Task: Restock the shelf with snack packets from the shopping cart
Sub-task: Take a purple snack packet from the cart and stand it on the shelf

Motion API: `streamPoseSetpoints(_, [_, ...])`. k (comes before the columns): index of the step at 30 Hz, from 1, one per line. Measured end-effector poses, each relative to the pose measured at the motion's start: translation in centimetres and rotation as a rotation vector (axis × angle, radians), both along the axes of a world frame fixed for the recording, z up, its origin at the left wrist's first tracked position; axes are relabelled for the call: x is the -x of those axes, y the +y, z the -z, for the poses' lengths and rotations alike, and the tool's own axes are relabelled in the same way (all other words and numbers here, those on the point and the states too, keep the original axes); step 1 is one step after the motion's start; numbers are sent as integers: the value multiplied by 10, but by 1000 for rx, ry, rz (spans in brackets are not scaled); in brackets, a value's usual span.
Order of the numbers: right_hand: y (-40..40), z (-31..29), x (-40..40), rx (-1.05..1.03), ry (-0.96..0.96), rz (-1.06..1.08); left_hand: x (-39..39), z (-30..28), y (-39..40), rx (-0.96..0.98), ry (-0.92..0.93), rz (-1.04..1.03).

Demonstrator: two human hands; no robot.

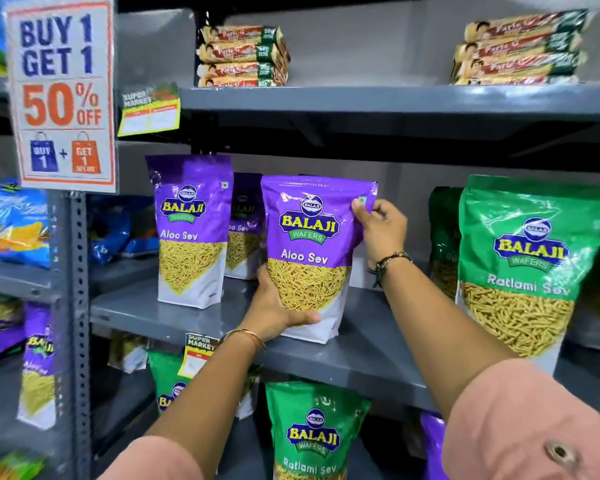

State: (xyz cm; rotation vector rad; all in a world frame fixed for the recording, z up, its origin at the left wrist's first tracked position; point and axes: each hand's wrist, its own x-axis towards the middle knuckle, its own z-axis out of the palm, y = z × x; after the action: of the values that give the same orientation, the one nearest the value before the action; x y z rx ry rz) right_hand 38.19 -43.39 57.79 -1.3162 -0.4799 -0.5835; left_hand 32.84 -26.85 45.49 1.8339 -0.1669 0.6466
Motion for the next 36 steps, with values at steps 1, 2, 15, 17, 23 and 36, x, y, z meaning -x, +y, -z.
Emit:
streamPoseSetpoints(1, [0, 6, -2, -13, 19, -22, -2, 1, -1, 1, -1, -4])
streamPoseSetpoints(2, [1, 13, -2, -15, 46, -51, -5, 1, -1, 10, -1, -3])
streamPoseSetpoints(15, [-6, 120, -12, 415, 331, -298, -28, -1, 18, -61, 135, 107])
streamPoseSetpoints(17, [-4, 125, -13, 468, 334, -269, -29, 4, 28, -91, 171, 94])
streamPoseSetpoints(23, [8, 129, -20, 515, 345, -193, -34, 8, 37, -114, 188, 67])
streamPoseSetpoints(36, [-48, 104, 44, 457, -80, 293, 1, -21, -64, 89, -349, -257])
